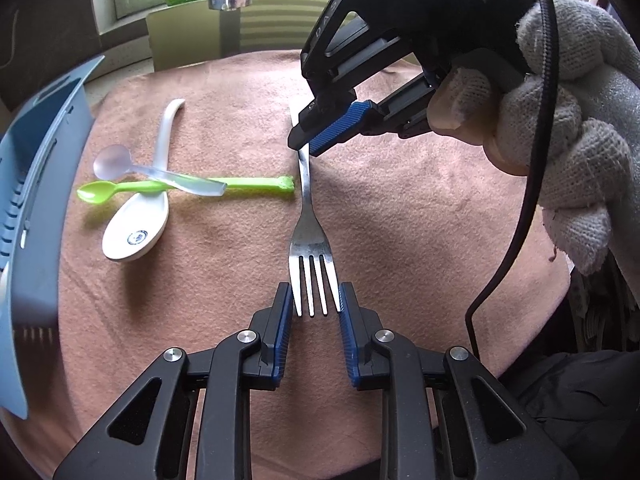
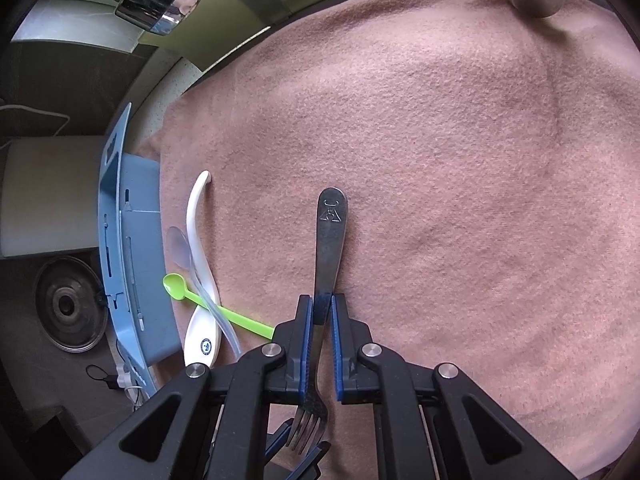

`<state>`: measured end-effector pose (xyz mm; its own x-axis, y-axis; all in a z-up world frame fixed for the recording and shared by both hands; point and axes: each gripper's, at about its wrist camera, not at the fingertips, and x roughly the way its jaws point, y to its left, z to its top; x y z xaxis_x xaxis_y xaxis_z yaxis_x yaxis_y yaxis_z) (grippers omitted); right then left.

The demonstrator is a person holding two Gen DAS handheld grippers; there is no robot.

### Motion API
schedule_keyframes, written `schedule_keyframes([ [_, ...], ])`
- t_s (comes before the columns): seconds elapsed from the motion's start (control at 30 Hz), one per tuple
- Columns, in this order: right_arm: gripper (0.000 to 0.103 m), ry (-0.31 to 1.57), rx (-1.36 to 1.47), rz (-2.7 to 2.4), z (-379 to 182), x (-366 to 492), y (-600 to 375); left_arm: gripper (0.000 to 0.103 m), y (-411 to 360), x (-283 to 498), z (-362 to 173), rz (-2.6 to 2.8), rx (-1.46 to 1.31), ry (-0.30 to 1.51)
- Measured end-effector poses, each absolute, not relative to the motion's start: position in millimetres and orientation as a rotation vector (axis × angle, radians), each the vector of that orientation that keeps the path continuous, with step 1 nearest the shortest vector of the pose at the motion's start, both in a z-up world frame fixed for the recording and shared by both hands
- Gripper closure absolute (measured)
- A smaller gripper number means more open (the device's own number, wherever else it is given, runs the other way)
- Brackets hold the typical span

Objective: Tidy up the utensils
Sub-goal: 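Lift the metal fork with the right gripper and carry it over the blue basket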

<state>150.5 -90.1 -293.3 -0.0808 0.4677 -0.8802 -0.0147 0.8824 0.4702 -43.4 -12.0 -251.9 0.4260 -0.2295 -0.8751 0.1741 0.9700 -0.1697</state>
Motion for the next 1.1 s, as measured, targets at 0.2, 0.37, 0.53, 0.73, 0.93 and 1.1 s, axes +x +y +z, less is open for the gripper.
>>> schedule_keyframes([
  [0.2,0.095,1.588,0.386,0.435,-278,153,-87,0.082,-5,-44,-241,-0.247,-0.051,1.078],
  [0.37,0.095,1.565,0.398,0.459,-262,152,-77,0.082,5,-48,-225,-0.235,-0.038,1.051],
  [0.53,0.095,1.525,0.404,0.499,-241,150,-53,0.082,28,-51,-206,-0.213,-0.027,1.015],
  [0.73,0.095,1.492,0.399,0.553,-222,147,-9,0.082,64,-55,-188,-0.174,-0.022,0.980],
  [0.93,0.095,1.487,0.388,0.597,-214,143,40,0.082,102,-60,-181,-0.131,-0.033,0.966],
  [1.1,0.095,1.488,0.371,0.615,-213,142,73,0.082,132,-58,-181,-0.103,-0.049,0.966],
])
